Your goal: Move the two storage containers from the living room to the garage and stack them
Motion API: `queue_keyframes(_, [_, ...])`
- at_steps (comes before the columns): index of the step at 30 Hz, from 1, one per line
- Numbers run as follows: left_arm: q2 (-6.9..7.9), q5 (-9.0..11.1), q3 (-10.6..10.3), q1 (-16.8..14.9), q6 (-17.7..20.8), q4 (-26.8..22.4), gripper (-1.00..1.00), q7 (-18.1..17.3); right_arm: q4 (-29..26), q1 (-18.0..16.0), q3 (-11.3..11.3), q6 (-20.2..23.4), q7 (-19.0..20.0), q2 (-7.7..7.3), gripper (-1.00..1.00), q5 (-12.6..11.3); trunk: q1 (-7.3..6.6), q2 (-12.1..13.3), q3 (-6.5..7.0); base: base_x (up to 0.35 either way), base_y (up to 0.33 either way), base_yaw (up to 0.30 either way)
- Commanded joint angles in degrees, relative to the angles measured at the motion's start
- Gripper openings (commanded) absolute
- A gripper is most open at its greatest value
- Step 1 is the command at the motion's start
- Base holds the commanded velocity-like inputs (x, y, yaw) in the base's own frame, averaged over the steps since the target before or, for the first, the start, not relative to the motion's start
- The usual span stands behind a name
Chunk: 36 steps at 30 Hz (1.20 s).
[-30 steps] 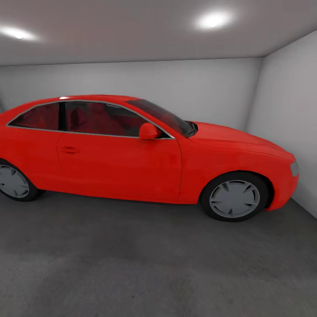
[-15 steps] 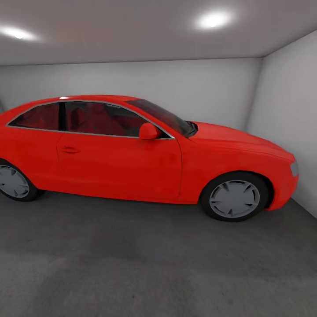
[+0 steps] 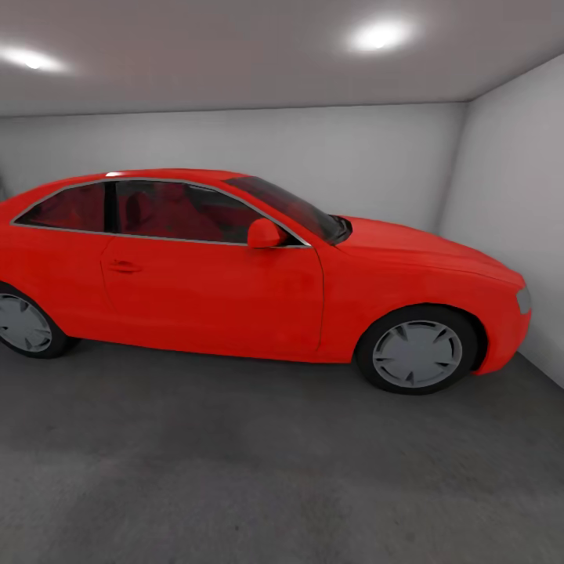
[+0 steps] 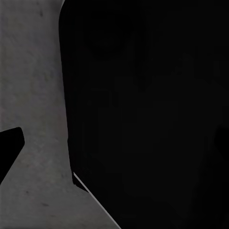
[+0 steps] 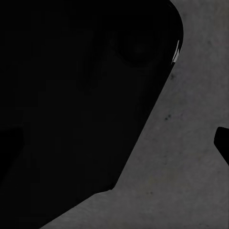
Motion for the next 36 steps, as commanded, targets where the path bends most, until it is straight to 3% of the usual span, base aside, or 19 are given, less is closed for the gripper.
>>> queue_keyframes(1, [0.00, 0.00, 0.01, -0.01, -0.01, 0.01, 1.00, -0.01, 0.00, -0.01, 0.26, 0.00, 0.00, -0.01, 1.00, -0.02, 0.00, -0.02, -0.03, 0.000, 0.000, 0.000])
queue_keyframes(36, [0.00, 0.00, 0.01, -0.01, -0.01, 0.01, 1.00, -0.01, 0.00, -0.01, 0.26, 0.00, 0.00, -0.01, 1.00, -0.02, 0.00, -0.02, -0.03, 0.000, 0.000, 0.000])
